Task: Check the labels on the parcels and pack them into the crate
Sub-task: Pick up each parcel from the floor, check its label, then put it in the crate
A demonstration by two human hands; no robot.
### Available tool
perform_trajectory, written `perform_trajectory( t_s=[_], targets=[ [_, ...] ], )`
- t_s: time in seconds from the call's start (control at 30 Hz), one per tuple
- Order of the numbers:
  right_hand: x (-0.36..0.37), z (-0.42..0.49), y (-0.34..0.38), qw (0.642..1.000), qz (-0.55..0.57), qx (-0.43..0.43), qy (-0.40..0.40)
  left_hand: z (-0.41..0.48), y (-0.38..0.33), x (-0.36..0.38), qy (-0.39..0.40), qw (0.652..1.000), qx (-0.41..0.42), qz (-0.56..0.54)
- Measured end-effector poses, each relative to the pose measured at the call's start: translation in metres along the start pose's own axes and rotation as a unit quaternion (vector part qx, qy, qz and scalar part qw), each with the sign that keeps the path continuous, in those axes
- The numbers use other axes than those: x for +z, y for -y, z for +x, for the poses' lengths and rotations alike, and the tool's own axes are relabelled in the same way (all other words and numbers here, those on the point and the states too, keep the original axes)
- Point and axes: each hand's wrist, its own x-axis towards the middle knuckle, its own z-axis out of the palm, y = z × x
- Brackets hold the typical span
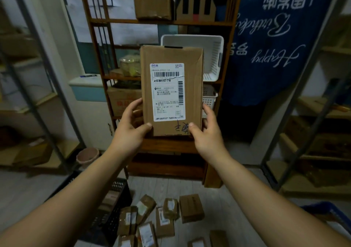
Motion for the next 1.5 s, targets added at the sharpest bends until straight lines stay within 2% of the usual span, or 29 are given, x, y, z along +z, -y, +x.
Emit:
perform_trajectory(
  t_s=[0.17, 0.37, 0.57, 0.7, 0.83, 1.17, 1.27, 1.33, 1.4, 1.5],
  targets=[
    [0.093, -0.002, 0.015, 1.000, 0.012, 0.009, 0.007, 0.007, 0.000, -0.093, -0.004, 1.000, -0.011, -0.003],
    [0.223, -0.015, 0.019, 0.999, 0.013, 0.026, 0.037, 0.002, 0.006, -0.221, -0.013, 0.999, -0.012, 0.048],
    [0.331, -0.021, -0.003, 0.990, 0.015, 0.091, 0.103, -0.008, 0.038, -0.331, -0.044, 0.992, -0.082, 0.080],
    [0.385, -0.006, -0.021, 0.981, 0.015, 0.132, 0.144, -0.006, 0.069, -0.379, -0.069, 0.984, -0.138, 0.089],
    [0.436, 0.024, -0.040, 0.977, 0.036, 0.138, 0.158, 0.013, 0.099, -0.419, -0.071, 0.978, -0.176, 0.092],
    [0.541, 0.143, -0.074, 0.977, 0.110, 0.165, 0.078, 0.112, 0.123, -0.516, -0.034, 0.954, -0.270, 0.127],
    [0.563, 0.162, -0.084, 0.963, 0.165, 0.211, 0.025, 0.139, 0.137, -0.541, -0.123, 0.950, -0.267, 0.101],
    [0.577, 0.169, -0.094, 0.949, 0.203, 0.242, -0.019, 0.154, 0.152, -0.550, -0.183, 0.942, -0.279, 0.037],
    [0.592, 0.171, -0.105, 0.939, 0.213, 0.265, -0.055, 0.167, 0.170, -0.555, -0.185, 0.932, -0.310, -0.026],
    [0.613, 0.170, -0.122, 0.945, 0.156, 0.271, -0.100, 0.187, 0.196, -0.570, -0.197, 0.929, -0.314, -0.010]
  ],
)
